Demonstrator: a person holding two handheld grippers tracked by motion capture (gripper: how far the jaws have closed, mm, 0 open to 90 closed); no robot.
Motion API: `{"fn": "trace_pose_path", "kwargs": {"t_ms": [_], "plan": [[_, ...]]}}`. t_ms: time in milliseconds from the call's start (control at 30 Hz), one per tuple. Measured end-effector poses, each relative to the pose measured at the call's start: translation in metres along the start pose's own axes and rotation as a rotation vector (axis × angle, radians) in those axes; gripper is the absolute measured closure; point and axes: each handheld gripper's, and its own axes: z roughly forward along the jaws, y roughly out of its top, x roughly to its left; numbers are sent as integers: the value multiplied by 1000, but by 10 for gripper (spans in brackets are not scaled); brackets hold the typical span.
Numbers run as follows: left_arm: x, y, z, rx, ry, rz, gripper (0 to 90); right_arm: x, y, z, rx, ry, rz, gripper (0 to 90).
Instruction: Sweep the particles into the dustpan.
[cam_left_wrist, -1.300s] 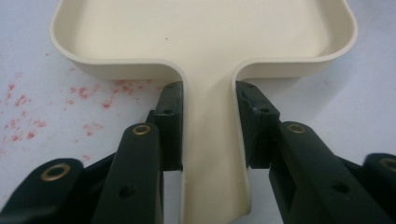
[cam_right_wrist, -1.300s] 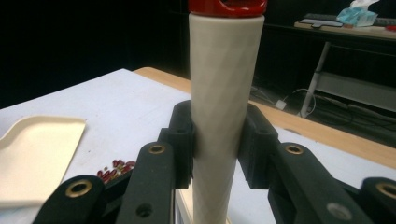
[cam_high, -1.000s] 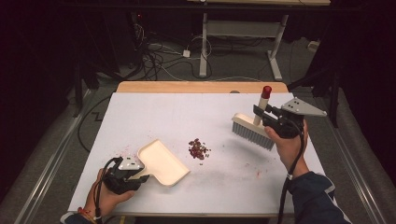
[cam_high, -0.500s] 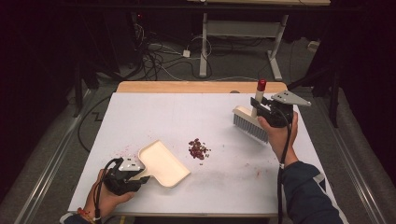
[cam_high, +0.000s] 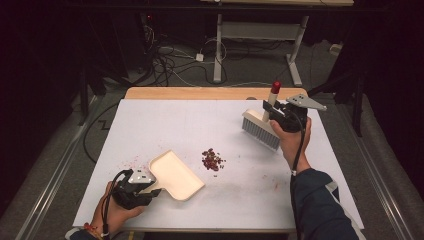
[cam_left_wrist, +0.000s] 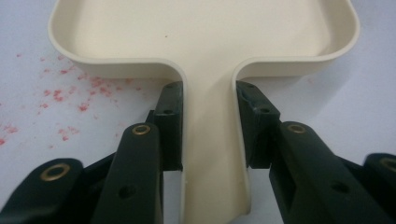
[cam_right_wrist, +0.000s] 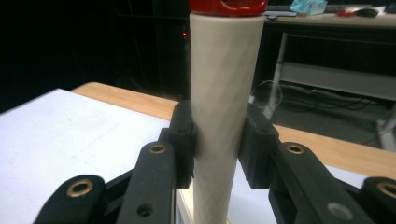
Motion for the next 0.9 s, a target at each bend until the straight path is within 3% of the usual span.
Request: {"fn": "trace_pose_path", "kwargs": {"t_ms": [200,400,500,567,633,700,733,900], "plan": [[-1,1,1,2,-3,5,643,14,-5,10,6,2,13,705],[-4,2,3,15,-13,19,643,39,-13,16,0,27,-2,706],[-5,4,4,15,-14,23,643,55,-15,16,-5,71,-6,706],[-6,5,4,15,-19,24,643,62,-18,16,-15,129,22,706],[-7,5,5,17,-19,26,643,72,-18,15,-15,150,7,706],[-8,6,5,20,-20,28,643,77,-19,15,-14,159,-2,706],[-9,7,6,25,-22,31,643,88,-19,14,-13,168,-18,705],[-12,10,9,49,-29,35,643,100,-21,15,-21,161,-36,705]]}}
